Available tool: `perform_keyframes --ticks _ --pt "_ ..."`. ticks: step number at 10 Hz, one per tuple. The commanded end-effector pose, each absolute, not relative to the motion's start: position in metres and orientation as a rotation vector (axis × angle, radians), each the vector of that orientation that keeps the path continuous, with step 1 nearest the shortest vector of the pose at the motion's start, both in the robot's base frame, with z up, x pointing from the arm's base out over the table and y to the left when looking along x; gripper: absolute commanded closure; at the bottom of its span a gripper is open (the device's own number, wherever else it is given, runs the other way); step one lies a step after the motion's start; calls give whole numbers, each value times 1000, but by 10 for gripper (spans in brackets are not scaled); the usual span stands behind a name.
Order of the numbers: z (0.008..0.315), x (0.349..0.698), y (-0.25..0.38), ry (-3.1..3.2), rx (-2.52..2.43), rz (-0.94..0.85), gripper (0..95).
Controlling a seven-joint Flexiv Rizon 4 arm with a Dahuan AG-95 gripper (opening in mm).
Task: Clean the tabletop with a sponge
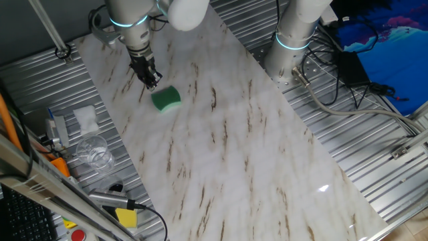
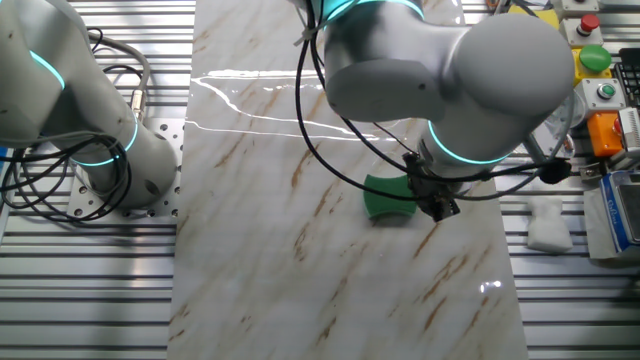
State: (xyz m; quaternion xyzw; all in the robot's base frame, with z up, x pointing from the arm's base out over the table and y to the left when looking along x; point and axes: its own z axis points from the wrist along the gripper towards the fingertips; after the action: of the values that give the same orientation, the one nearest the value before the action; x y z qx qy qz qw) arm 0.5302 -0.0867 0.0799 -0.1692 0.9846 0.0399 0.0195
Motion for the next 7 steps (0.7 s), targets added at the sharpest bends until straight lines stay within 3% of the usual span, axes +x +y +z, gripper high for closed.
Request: perform_keyframes --ticks 1,2,7 --pt "76 533 -81 3049 -360 137 380" --pt "71 536 -73 3049 -296 137 190" --pt "58 540 -55 3030 -163 129 190"
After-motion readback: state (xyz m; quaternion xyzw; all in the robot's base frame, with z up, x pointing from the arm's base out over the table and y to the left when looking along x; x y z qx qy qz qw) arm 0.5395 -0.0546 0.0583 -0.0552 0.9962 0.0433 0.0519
